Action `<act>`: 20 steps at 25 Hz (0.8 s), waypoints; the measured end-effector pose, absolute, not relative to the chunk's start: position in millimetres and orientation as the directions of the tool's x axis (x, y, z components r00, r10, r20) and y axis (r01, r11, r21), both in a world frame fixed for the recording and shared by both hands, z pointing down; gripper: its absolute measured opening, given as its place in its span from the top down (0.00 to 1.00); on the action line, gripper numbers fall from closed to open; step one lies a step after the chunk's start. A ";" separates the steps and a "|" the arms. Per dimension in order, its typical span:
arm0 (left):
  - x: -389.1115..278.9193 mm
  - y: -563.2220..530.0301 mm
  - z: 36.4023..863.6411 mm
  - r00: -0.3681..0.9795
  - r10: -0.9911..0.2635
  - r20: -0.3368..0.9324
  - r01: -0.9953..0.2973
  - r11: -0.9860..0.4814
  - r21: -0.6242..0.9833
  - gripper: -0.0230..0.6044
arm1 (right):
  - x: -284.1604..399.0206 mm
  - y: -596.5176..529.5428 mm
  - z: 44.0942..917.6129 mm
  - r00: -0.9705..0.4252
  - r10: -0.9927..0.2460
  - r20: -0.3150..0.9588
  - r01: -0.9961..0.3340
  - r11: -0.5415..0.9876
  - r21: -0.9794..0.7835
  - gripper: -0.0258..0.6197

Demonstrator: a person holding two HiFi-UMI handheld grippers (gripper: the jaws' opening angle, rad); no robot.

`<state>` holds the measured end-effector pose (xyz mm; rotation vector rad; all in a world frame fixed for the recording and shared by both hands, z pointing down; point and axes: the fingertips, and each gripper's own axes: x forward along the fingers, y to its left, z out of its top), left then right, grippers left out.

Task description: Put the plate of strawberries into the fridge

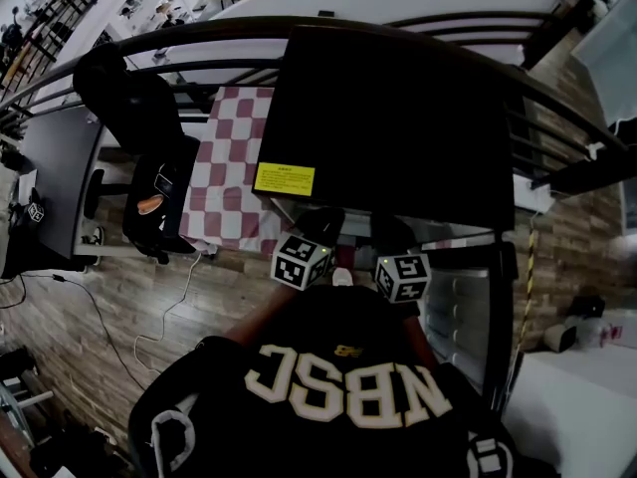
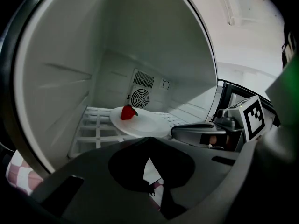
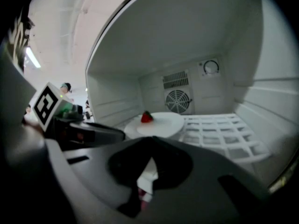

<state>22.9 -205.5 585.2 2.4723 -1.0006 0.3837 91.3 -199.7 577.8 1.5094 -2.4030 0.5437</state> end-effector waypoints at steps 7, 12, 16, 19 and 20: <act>20.4 -195.1 579.2 0.715 -0.594 0.368 -0.697 -0.643 0.317 0.94 | 93.3 -189.3 573.5 -0.409 -0.830 0.379 -0.912 0.360 -0.198 0.93; 18.9 -184.3 549.9 0.740 -0.590 0.324 -0.673 -0.648 0.356 0.94 | 89.6 -175.3 551.0 -0.413 -0.846 0.337 -0.907 0.350 -0.234 0.93; 18.6 -177.2 513.9 0.765 -0.588 0.264 -0.644 -0.681 0.349 0.94 | 81.2 -167.8 517.8 -0.422 -0.865 0.270 -0.900 0.366 -0.236 0.93; 19.3 -170.1 494.4 0.778 -0.585 0.228 -0.627 -0.704 0.333 0.94 | 72.6 -160.0 498.8 -0.434 -0.872 0.227 -0.893 0.383 -0.237 0.93; 19.0 -167.7 490.4 0.780 -0.585 0.222 -0.625 -0.709 0.327 0.94 | 69.7 -157.0 493.4 -0.437 -0.874 0.213 -0.891 0.388 -0.236 0.93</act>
